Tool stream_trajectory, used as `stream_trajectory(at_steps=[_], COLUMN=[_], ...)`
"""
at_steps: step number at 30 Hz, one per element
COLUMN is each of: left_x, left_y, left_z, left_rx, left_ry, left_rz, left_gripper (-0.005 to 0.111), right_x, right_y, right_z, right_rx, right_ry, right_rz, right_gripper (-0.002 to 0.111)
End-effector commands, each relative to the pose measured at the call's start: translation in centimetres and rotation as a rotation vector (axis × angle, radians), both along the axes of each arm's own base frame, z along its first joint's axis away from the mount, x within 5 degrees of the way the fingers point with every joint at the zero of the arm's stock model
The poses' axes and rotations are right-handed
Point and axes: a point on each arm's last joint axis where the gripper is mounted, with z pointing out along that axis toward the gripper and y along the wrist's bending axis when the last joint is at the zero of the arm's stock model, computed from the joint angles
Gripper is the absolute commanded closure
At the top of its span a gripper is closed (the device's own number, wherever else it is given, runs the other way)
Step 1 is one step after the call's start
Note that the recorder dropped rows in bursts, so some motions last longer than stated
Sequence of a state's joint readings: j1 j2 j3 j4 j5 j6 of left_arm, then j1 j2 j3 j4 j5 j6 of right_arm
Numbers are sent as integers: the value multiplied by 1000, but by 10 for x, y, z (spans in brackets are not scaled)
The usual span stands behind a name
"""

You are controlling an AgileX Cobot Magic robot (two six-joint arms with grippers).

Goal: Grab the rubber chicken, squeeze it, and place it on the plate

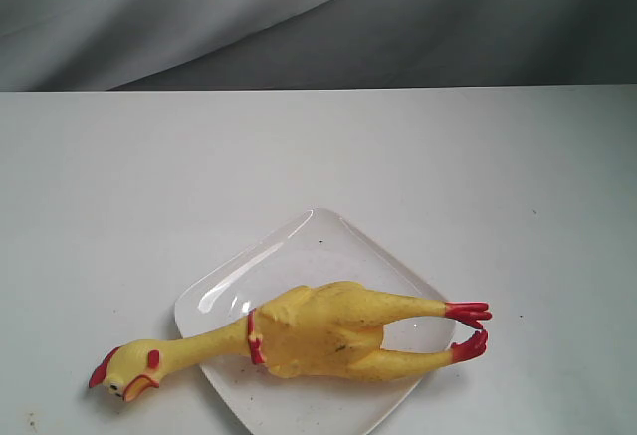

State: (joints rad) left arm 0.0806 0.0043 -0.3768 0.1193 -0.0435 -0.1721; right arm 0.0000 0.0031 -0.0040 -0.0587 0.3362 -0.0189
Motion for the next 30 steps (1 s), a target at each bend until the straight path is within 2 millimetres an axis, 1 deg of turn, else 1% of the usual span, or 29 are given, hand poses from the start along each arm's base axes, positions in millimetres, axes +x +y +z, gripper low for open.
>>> stream_trajectory(at_steps=[1,5,7,11,14,17,19,22,27,30], left_x=[4,9,14,28,37,41,41,40,40,39], left_y=[2,2,2,3,4,5,5,5,5,5], left_z=[-11,-22,-31,-66,-101,-126,-135,-142,-145,-151], left_rx=[45,94,98,77,68,61,56,51,49,50], left_ry=[130,210,243,362,474,581,647,718,742,793], left_rz=[42,62,62,50,43,38,37,35,35,34], left_gripper=[107,107,107,107,107,107,107,107,107,107], right_x=[0,0,0,0,0,0,0,0,0,0], right_y=[0,0,0,0,0,0,0,0,0,0], right_z=[-1,-1,-1,-1,-1,-1,-1,-1,-1,-1], right_rx=[-10,-10,-10,-10,-10,-10,-10,-10,-10,-10], right_ry=[-2,-2,-2,-2,-2,-2,-2,-2,-2,-2], right_rz=[0,0,0,0,0,0,0,0,0,0], right_gripper=[108,108,108,108,108,108,108,108,108,108])
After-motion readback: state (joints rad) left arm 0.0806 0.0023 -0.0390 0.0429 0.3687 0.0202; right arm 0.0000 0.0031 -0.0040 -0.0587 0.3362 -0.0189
